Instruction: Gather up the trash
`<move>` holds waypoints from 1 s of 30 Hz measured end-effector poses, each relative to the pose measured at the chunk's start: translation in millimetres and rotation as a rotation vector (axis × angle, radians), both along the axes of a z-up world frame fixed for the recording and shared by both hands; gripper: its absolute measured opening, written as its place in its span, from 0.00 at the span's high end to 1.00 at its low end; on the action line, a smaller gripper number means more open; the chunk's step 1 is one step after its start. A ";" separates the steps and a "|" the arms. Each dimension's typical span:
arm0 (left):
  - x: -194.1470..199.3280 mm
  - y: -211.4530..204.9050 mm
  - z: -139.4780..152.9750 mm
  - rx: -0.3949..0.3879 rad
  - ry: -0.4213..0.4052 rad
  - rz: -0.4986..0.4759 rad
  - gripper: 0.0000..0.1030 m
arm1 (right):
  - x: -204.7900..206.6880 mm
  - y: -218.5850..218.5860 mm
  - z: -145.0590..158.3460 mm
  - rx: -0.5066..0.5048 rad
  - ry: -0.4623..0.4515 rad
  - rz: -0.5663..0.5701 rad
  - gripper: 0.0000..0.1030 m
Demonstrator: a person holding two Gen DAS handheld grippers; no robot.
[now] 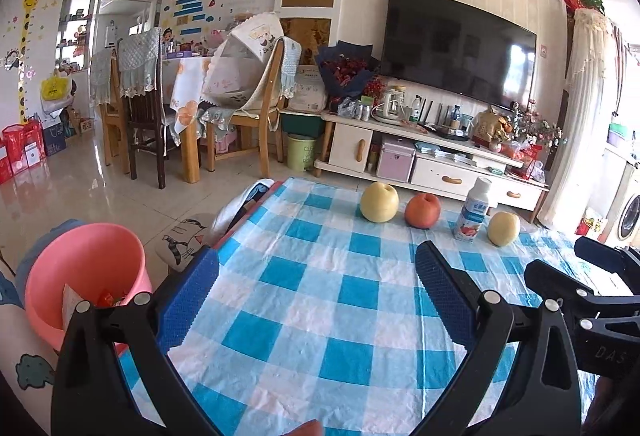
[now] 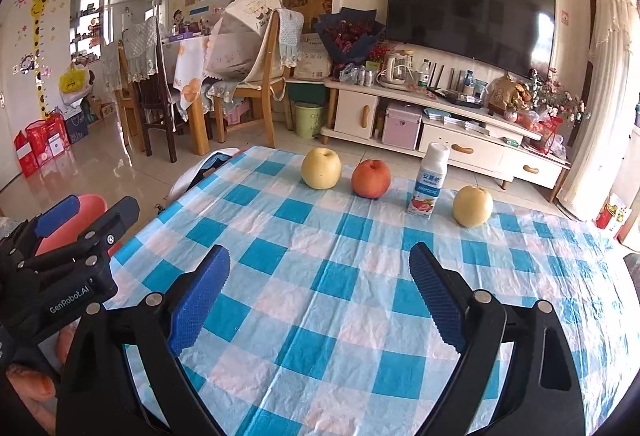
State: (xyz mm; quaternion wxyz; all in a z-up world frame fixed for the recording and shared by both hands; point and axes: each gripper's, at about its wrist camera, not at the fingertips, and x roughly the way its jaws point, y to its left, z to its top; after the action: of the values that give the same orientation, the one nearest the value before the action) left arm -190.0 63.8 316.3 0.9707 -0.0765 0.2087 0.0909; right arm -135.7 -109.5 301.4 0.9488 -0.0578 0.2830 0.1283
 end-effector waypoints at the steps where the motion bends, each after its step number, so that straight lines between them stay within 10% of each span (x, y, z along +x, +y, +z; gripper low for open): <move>1: -2.6 -5.3 2.2 0.003 -0.005 -0.010 0.04 | -2.5 -4.1 1.6 0.001 -0.007 -0.006 0.12; 30: -24.9 -94.2 27.9 0.078 -0.041 -0.069 0.04 | -32.6 -97.5 7.8 0.035 -0.106 -0.122 0.10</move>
State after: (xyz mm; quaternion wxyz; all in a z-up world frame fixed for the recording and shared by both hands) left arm -214.9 -30.4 344.2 0.9796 -0.0332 0.1875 0.0638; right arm -168.4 -207.1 309.2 0.9693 -0.0306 0.2329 0.0719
